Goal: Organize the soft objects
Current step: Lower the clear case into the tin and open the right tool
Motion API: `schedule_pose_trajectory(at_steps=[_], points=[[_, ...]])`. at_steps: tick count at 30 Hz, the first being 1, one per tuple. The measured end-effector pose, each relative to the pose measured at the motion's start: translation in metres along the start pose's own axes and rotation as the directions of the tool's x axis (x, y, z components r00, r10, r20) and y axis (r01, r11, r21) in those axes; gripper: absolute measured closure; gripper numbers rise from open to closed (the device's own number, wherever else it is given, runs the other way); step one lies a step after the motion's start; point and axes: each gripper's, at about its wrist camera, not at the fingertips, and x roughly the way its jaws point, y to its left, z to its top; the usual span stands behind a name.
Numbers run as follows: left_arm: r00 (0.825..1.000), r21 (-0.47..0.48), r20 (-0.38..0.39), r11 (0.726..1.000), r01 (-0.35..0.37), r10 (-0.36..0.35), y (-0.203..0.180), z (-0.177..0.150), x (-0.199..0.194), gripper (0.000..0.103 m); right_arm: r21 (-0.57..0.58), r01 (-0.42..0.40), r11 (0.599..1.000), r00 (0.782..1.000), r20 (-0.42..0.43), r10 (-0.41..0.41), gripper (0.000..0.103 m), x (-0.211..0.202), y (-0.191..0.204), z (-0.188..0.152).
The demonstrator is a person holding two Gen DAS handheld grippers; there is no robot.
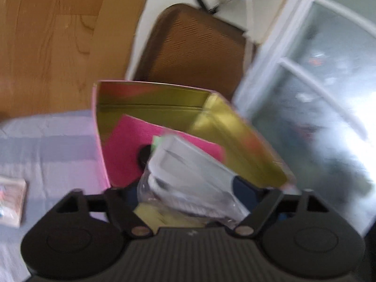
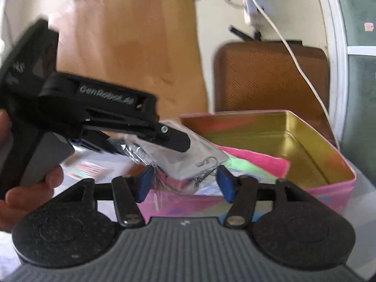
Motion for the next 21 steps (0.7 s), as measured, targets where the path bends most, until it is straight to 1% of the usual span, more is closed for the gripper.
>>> schedule_pose_trajectory(at_steps=[2,3,4,5,7,10,12,14,15,17,19,20,21], points=[[0.994,0.052,0.012,0.992,-0.113,0.112,-0.005,0.002,0.016,0.017,-0.027,0.035,0.999,0.999,-0.038,-0.036,0.023,0.017,-0.006,-0.004],[0.989,0.064,0.021,0.987,-0.148,0.147,-0.007,0.002,0.018,0.017,-0.02,0.053,0.998,0.998,-0.037,-0.054,0.019,0.02,-0.007,-0.006],[0.988,0.061,0.028,0.986,-0.153,0.152,-0.004,0.0,0.015,0.017,-0.001,0.055,0.998,0.998,-0.04,-0.055,0.018,0.02,-0.01,-0.007],[0.99,0.052,0.035,0.989,-0.136,0.134,-0.003,-0.001,0.011,0.016,0.016,0.038,0.999,0.999,-0.034,-0.037,0.019,0.013,-0.013,-0.008],[0.993,0.03,0.055,0.994,-0.104,0.102,0.003,-0.006,-0.002,0.014,0.042,0.017,0.999,1.0,0.011,-0.017,0.018,0.001,-0.015,-0.01],[0.991,0.01,0.093,0.996,-0.093,0.092,0.016,-0.015,-0.025,0.013,0.077,0.013,0.997,0.998,0.057,-0.018,0.019,-0.014,-0.015,-0.012],[0.99,-0.019,0.113,0.997,-0.081,0.083,0.035,-0.028,-0.044,0.011,0.101,-0.003,0.995,0.996,0.089,-0.006,0.019,-0.025,-0.013,-0.011],[0.986,-0.045,0.129,0.993,-0.104,0.109,0.057,-0.042,-0.063,0.01,0.114,-0.031,0.993,0.992,0.128,0.016,0.019,-0.033,-0.008,-0.01],[0.981,-0.061,0.138,0.989,-0.132,0.14,0.071,-0.051,-0.073,0.01,0.114,-0.051,0.992,0.989,0.141,0.035,0.02,-0.035,-0.004,-0.008],[0.965,-0.097,0.149,0.974,-0.203,0.216,0.102,-0.064,-0.09,0.01,0.092,-0.11,0.99,0.984,0.148,0.096,0.021,-0.035,0.011,-0.003],[0.938,-0.149,0.148,0.945,-0.293,0.314,0.138,-0.075,-0.107,0.01,0.047,-0.175,0.984,0.977,0.129,0.167,0.022,-0.033,0.032,0.003],[0.914,-0.173,0.146,0.92,-0.353,0.378,0.157,-0.08,-0.115,0.01,0.028,-0.204,0.978,0.973,0.114,0.2,0.022,-0.03,0.043,0.006],[0.879,-0.202,0.144,0.883,-0.423,0.454,0.176,-0.085,-0.124,0.01,0.015,-0.237,0.971,0.968,0.093,0.234,0.024,-0.027,0.056,0.008]])
